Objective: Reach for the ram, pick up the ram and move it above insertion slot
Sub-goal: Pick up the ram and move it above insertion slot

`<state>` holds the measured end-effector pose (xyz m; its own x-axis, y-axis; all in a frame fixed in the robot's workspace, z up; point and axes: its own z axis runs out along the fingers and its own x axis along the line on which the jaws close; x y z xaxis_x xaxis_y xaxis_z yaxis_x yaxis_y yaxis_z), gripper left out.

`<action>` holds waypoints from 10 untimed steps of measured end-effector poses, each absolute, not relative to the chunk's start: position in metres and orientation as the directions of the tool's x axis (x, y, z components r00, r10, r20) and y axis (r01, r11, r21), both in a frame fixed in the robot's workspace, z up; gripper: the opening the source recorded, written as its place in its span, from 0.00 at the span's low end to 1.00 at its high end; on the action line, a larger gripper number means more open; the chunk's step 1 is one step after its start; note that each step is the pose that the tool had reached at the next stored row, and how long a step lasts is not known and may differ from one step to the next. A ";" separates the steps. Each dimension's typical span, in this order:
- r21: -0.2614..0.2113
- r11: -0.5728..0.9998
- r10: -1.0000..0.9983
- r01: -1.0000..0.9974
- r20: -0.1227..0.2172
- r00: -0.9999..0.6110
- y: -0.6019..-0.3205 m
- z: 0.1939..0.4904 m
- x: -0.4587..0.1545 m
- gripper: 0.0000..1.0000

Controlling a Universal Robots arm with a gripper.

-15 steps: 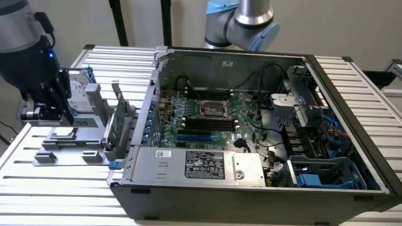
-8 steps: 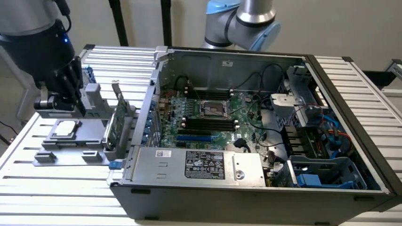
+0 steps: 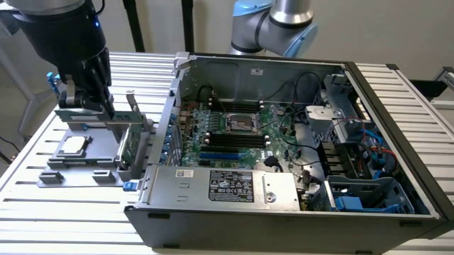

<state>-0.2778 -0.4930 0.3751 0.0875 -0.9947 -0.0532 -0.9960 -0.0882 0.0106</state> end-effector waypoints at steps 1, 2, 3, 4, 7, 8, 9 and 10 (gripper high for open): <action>0.010 -0.088 -0.995 -0.996 -0.055 0.088 -0.493 0.378 -0.273 0.14; 0.010 -0.088 -0.994 -0.996 -0.058 0.088 -0.493 0.380 -0.269 0.14; 0.010 -0.088 -0.994 -0.996 -0.060 0.088 -0.493 0.383 -0.264 0.14; 0.010 -0.088 -0.994 -0.996 -0.063 0.087 -0.493 0.385 -0.259 0.14; 0.009 -0.088 -0.993 -0.996 -0.075 0.088 -0.493 0.389 -0.246 0.14; 0.009 -0.088 -0.993 -0.996 -0.078 0.087 -0.493 0.390 -0.241 0.14; 0.008 -0.088 -0.993 -0.996 -0.082 0.087 -0.493 0.391 -0.237 0.14; 0.008 -0.089 -0.992 -0.996 -0.087 0.088 -0.493 0.391 -0.232 0.14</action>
